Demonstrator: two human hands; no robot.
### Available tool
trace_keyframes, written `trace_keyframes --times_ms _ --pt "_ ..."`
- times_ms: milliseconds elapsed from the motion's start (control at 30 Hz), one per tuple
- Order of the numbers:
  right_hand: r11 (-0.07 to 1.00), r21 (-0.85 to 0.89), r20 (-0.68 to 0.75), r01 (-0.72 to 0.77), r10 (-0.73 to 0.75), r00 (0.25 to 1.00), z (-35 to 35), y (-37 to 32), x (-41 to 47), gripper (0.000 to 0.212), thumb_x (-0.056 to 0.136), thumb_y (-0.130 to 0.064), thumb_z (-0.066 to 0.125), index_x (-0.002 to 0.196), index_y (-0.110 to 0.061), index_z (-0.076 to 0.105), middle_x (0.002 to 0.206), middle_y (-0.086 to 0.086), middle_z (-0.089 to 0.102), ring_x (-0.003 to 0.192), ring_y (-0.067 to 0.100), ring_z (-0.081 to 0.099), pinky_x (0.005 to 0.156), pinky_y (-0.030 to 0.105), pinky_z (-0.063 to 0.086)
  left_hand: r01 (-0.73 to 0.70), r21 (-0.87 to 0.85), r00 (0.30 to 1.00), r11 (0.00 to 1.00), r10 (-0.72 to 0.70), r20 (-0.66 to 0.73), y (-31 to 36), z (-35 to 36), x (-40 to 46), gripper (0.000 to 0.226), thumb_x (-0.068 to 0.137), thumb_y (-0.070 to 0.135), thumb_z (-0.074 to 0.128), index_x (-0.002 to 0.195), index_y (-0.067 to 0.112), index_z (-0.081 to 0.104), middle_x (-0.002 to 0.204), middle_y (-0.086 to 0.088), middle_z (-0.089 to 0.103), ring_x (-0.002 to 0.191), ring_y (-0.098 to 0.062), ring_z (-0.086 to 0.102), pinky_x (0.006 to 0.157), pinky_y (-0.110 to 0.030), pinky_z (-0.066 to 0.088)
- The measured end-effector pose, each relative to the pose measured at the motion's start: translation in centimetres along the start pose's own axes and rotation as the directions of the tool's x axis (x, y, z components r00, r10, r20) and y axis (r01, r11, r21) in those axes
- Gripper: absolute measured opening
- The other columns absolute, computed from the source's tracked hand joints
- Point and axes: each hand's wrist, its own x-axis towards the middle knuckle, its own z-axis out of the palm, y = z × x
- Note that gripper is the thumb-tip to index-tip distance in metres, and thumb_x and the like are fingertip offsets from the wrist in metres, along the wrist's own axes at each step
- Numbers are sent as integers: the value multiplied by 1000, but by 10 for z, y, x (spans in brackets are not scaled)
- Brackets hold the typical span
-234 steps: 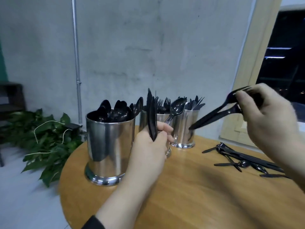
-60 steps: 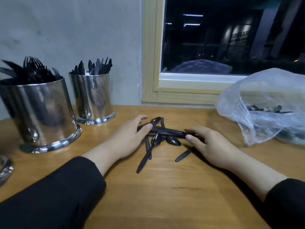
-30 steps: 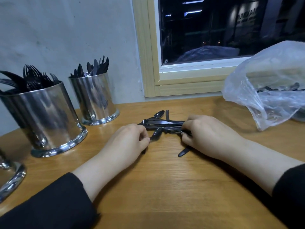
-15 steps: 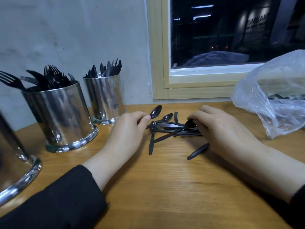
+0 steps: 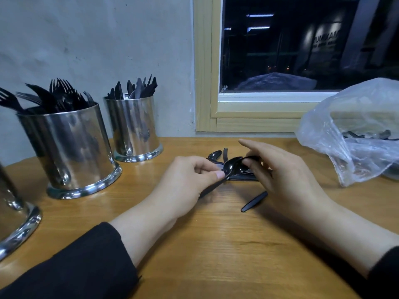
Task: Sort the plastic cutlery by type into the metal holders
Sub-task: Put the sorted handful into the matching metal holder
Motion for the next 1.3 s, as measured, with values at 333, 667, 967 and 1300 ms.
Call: trace_keyframes --times_ms 333,667,967,1300 --pt "992 -1 69 -126 125 990 6 2 -1 35 93 -34 56 119 -17 72 89 -16 63 84 1 57 79 1 35 -59 157 995 986 46 88 1 3 -2 11 100 33 64 92 29 71 51 -3 63 38 -13 53 45 -19 42" --pt "974 -22 92 -223 225 970 16 -1 13 20 93 -34 65 108 -26 73 80 -8 56 79 8 55 68 15 40 -106 297 988 949 67 139 -6 -4 11 18 98 25 66 83 21 74 65 9 61 59 -6 51 52 -12 35" --pt "878 -202 339 -435 479 810 76 27 82 42 100 -42 56 134 -18 60 96 -6 68 95 16 59 81 31 43 8 313 946 950 94 -309 -22 -54 30 22 102 34 60 100 17 73 83 -1 68 83 -19 63 68 -30 44" --pt "808 -227 346 -544 589 731 114 49 91 33 92 -28 68 121 -12 71 117 11 71 110 31 63 85 30 45 66 339 937 938 59 -345 -26 -53 35 38 106 30 50 74 13 61 104 -12 75 77 -25 65 59 -28 40"
